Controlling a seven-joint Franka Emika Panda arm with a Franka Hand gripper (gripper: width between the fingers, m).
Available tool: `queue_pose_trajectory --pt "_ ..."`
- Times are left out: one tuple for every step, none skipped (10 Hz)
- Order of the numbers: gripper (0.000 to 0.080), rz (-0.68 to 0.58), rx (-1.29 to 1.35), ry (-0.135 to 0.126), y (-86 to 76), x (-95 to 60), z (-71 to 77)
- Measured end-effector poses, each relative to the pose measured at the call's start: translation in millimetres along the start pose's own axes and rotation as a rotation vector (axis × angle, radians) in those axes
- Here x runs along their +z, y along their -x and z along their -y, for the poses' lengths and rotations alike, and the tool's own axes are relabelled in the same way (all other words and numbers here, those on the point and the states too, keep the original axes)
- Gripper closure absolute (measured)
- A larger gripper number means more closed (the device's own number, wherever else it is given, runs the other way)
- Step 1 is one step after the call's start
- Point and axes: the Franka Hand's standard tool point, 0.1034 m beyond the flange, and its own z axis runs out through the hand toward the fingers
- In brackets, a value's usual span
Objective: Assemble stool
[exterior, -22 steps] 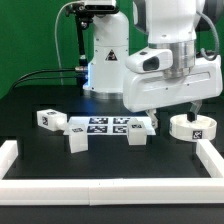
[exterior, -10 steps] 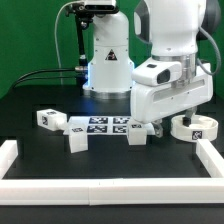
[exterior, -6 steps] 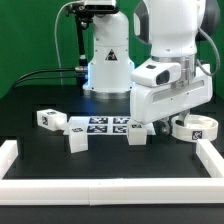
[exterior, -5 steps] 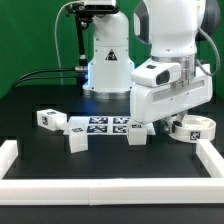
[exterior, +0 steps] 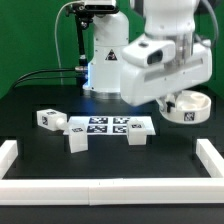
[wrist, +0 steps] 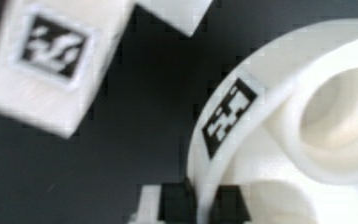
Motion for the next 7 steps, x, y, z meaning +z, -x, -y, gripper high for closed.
queue_pose_trajectory --pt "0.0774 0.021 -0.015 -0.017 -1.6 -10.5 -13.3" --pt "0.0774 0.008 -0.034 -0.002 -10.0 -17.6 -22.4" --pt "0.0774 0.017 -0.047 0.010 -12.8 -16.8 -13.6" --pt "0.0774 0.019 -0.049 0.006 -11.9 -15.1 -13.3" --pt "0.0774 0.019 -0.043 0.006 -11.0 -15.0 -15.6" --pt "0.0774 0.021 -0.044 0.006 -11.1 -13.3 -15.6" --pt "0.0774 0.030 -0.052 0.005 -15.8 -1.3 -19.5"
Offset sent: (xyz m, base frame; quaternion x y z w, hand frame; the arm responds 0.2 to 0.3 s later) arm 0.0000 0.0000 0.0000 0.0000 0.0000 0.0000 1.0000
